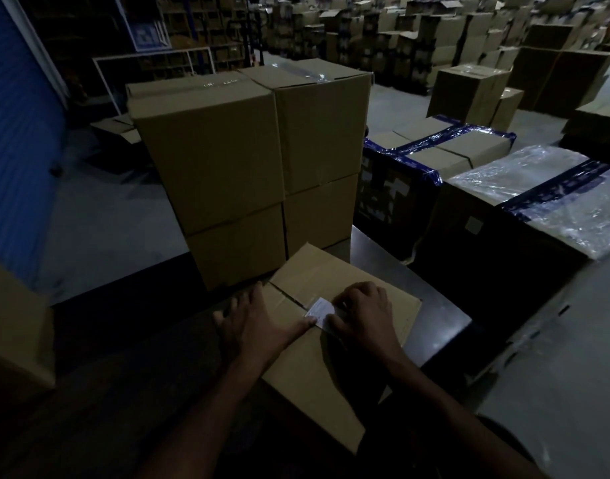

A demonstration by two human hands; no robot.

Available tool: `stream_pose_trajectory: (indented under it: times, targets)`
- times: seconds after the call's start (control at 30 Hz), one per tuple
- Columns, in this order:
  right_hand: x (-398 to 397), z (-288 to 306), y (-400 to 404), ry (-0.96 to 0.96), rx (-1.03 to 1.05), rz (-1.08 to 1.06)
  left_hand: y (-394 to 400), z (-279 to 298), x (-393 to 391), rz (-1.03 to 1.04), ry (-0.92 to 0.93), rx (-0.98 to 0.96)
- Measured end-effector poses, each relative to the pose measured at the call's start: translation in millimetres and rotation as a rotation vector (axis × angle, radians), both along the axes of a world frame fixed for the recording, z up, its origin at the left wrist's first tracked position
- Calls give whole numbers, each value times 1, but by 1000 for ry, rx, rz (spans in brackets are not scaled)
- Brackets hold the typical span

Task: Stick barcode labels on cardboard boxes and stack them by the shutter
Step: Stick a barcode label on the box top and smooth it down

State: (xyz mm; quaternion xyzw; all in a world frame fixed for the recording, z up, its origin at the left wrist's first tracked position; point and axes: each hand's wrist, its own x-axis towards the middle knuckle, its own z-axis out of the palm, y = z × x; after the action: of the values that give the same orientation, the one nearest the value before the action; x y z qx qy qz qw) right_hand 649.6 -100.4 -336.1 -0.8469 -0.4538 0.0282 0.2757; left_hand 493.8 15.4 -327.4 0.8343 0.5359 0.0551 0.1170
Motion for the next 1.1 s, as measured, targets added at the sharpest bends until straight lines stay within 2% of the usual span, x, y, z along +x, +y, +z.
stream_pose_trajectory:
  times: [0.1, 0.2, 0.37, 0.5, 0.67, 0.83, 1.1]
  targets:
    - [0, -4, -4, 1, 4, -2, -1, 0, 0, 1, -2, 3]
    - [10, -4, -1, 101, 2, 6, 0, -1, -1, 0, -12, 33]
    - [6, -8, -12, -33, -6, -2, -1, 0, -1, -2, -16, 49]
    - [12, -2, -10, 65, -24, 10, 1, -3, -1, 2, -27, 48]
    - [4, -6, -18, -27, 1, -17, 3, -7, -1, 3, -45, 64]
    - [10, -1, -17, 51, 14, -8, 3, -7, -1, 7, -36, 61]
    - [0, -6, -30, -4, 47, -41, 2, -7, -2, -1, -49, 65]
